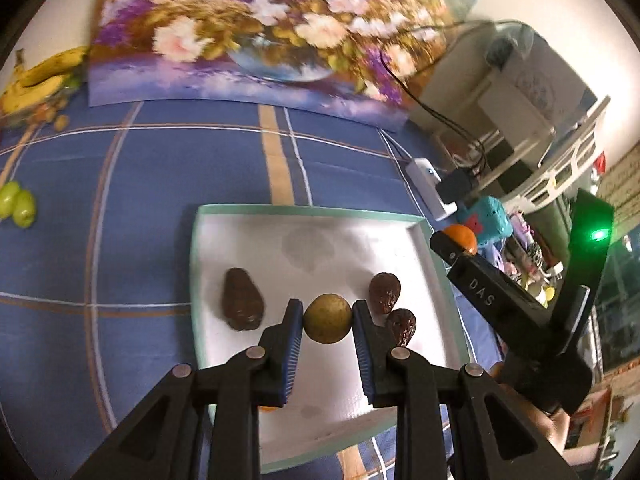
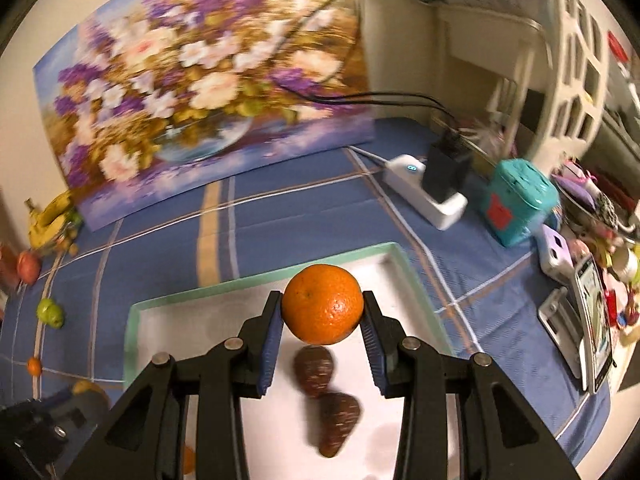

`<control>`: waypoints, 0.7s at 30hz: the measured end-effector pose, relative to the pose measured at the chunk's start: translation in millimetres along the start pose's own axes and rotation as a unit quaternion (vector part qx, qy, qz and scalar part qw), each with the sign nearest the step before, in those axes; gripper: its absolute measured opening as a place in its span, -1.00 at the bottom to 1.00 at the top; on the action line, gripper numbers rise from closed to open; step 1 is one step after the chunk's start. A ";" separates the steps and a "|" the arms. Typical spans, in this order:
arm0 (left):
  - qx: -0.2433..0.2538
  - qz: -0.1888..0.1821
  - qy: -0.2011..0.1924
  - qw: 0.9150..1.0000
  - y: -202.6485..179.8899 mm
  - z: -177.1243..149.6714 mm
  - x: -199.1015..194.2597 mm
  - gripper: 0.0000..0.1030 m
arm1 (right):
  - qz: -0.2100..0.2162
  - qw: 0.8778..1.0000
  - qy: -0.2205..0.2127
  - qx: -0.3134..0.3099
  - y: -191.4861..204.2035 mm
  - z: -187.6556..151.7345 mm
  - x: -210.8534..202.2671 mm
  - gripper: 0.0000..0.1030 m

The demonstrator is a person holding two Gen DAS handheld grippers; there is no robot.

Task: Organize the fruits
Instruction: 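Carry the held orange and kiwi over the white tray with both tools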

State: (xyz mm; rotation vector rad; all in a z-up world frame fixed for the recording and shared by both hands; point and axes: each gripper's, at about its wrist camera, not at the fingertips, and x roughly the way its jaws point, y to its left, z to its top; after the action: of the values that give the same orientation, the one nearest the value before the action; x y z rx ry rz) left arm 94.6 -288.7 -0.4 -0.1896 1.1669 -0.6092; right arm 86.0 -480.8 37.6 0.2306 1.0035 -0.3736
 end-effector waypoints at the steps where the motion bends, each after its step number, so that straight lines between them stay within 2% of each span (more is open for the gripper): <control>1: 0.004 -0.001 0.003 1.000 -1.6 -0.7 3.0 -0.48 | -0.003 1.000 -0.001 0.006 -4.5 0.4 1.5 -0.23; 10: 0.035 -0.009 0.036 0.999 -17.1 -3.9 45.4 -0.48 | -0.005 0.999 0.010 0.037 -29.6 -0.4 14.0 -0.23; 17: 0.032 0.003 0.070 0.997 -6.3 -16.0 69.5 -0.48 | -0.007 0.996 0.074 0.051 -35.5 -17.4 48.4 -0.23; 21: 0.033 0.016 0.082 0.996 -3.2 -22.4 77.6 -0.48 | -0.010 0.995 0.090 0.050 -33.6 -25.1 57.5 -0.23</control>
State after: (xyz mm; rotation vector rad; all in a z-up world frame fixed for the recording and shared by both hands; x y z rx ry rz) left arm 93.0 -329.5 -70.1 -0.0646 1.3044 -0.6430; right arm 80.5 -513.9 -25.1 0.3488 1.1664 -0.4276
